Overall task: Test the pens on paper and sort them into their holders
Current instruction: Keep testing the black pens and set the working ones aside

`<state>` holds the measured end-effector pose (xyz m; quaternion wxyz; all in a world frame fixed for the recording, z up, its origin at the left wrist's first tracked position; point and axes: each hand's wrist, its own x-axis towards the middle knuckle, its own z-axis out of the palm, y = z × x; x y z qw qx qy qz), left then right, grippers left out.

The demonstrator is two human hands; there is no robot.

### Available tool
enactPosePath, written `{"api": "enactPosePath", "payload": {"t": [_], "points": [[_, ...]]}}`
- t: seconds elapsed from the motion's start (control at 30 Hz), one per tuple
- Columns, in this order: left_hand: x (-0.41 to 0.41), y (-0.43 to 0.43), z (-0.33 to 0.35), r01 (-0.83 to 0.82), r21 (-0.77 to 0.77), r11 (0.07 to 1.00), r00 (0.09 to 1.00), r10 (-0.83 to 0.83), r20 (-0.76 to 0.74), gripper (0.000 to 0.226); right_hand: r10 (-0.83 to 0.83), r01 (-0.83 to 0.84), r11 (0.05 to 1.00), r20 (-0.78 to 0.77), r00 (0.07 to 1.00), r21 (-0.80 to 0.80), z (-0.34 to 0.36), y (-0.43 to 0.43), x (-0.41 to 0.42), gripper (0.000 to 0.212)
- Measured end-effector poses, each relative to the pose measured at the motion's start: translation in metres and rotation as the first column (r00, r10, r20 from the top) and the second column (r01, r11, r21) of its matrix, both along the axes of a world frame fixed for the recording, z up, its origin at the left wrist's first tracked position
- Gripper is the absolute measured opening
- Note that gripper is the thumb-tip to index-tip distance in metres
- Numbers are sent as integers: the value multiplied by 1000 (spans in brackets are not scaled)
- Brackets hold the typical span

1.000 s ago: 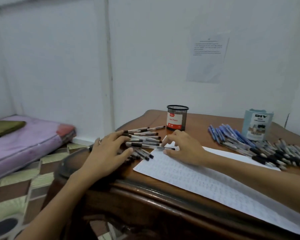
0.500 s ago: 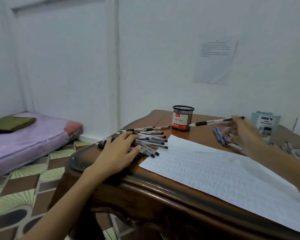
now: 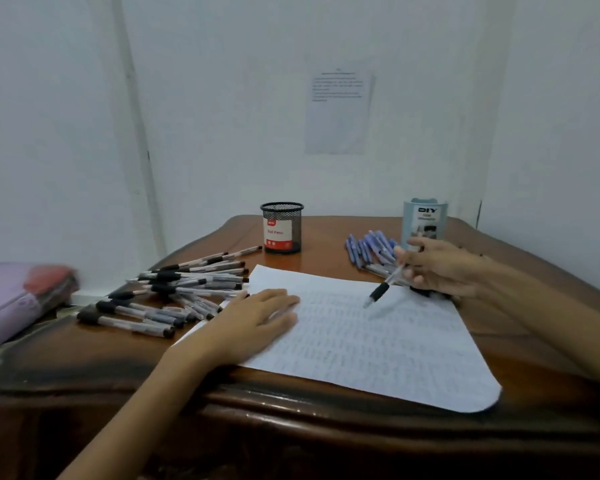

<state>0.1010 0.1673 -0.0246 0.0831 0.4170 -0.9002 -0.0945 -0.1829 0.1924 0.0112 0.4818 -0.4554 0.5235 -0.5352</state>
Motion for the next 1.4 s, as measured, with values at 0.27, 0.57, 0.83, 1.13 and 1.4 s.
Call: {"api": "enactPosePath", "payload": {"t": [0.27,0.57,0.83,1.13,1.4], "points": [[2,1,-1,-3,-15,1000,1000,3,-1,47,-182,177,975,-21,983,-133,-9,-5,0,20],[1,3,0,-4,-17,1000,1000,4,16,47,-135,110,984,-181,974,-141,1,7,7,34],[0,5,2,-13,-18,1000,1000,14,8,46,-171,142,965,-120,978,-220,3,7,6,27],[1,5,0,-9,-27,1000,1000,9,8,45,-72,131,981,356,932,-143,7,8,5,20],[0,5,1,-11,-27,1000,1000,12,17,46,53,-6,988,301,952,-155,-3,6,8,34]]}}
